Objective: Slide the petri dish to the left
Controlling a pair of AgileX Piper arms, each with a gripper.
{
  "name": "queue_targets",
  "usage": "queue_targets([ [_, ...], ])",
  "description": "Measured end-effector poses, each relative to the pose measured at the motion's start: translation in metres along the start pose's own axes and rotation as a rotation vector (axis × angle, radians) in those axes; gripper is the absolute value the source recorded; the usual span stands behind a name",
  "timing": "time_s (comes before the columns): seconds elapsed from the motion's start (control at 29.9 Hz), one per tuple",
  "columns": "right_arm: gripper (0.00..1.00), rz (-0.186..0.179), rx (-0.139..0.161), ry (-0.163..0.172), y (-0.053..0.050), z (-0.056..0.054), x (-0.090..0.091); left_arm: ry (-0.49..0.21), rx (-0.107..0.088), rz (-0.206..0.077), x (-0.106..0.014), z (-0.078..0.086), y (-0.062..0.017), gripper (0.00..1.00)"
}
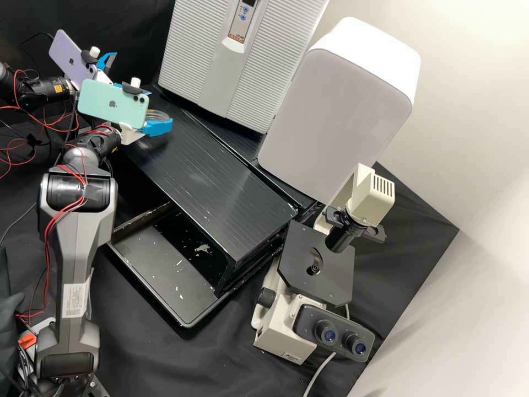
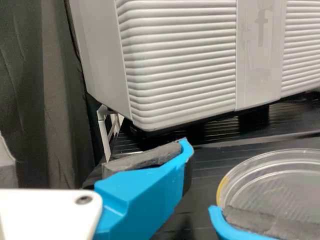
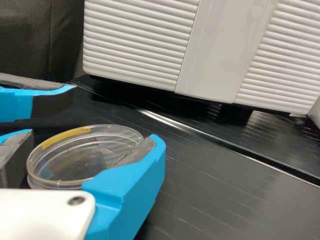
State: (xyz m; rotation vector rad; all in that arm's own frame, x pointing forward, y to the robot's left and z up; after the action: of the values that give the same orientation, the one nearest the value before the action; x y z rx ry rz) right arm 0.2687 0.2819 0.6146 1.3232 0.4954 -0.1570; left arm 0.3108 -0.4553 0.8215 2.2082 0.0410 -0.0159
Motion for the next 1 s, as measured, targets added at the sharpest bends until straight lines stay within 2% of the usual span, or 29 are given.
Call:
queue_targets([
  [0.27, 0.0, -0.002, -0.002, -0.002, -0.0022, 0.0, 0.0025, 0.0, 0.0, 0.0, 0.0, 0.0, 0.0, 1.0],
  [0.3, 1.0, -0.002, -0.002, -0.002, -0.0022, 0.0, 0.0025, 0.0, 0.0, 0.0, 0.0, 0.0, 0.0, 1.0],
  [0.57, 1.0, -0.002, -0.021, 0.005, -0.0032, -0.0017, 0.0016, 0.0, 0.0, 0.0, 0.0, 0.0, 0.0, 1.0],
  [0.67, 1.0, -0.016, -0.03, 0.008, -0.0045, -0.002, 0.0016, 0.0, 0.0, 0.0, 0.0, 0.0, 0.0, 1.0],
  [0.9, 1.0, -0.016, -0.036, 0.012, -0.0045, -0.0023, 0.0016, 0.0, 0.0, 0.0, 0.0, 0.0, 0.0, 1.0],
  [1.0, 1.0, -0.011, -0.066, 0.023, -0.0058, -0.0012, 0.0009, 0.0, 0.0, 0.0, 0.0, 0.0, 0.0, 1.0],
])
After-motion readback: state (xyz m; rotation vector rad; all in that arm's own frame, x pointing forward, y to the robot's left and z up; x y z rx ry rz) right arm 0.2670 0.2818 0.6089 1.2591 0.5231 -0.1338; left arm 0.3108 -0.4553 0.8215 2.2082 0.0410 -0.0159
